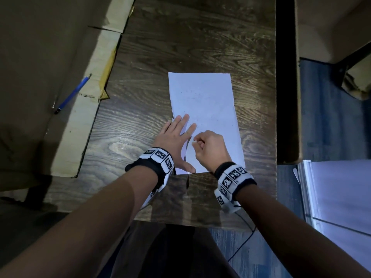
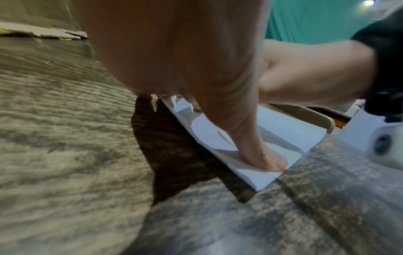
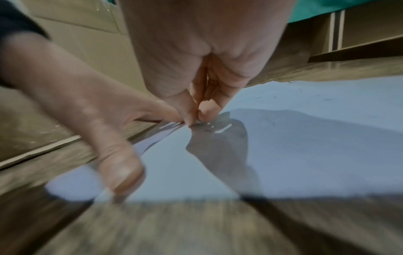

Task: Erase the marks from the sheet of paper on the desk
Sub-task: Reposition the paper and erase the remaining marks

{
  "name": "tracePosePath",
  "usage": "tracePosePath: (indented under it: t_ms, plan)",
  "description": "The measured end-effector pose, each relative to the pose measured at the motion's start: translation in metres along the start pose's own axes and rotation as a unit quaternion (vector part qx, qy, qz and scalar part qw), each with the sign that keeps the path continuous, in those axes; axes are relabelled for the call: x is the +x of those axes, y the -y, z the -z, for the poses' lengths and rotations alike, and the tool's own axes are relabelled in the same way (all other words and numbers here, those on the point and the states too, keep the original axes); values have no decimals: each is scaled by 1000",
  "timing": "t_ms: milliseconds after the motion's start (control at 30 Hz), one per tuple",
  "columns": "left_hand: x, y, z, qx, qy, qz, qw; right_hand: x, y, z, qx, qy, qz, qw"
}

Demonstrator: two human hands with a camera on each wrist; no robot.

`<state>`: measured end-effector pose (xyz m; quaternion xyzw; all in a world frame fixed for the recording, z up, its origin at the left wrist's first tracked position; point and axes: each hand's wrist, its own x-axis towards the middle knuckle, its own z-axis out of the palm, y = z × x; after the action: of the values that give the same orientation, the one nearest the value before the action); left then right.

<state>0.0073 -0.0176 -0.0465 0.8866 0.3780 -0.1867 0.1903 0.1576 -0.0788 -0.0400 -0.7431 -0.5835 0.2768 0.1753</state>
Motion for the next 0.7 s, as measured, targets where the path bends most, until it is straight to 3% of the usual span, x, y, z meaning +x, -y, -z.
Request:
tracePosePath:
  t_ms: [233,500,700]
  plan:
    - [14,-8,15,5,15,27,1000,14,0,0,-11,-1,1,1000]
    - [14,-6,8,-42,-16,27,999,9,0,4,-22,9,3,1000]
    - [15,-3,6,-33,-24,25,999,-1,8,11,-54,47,12,997]
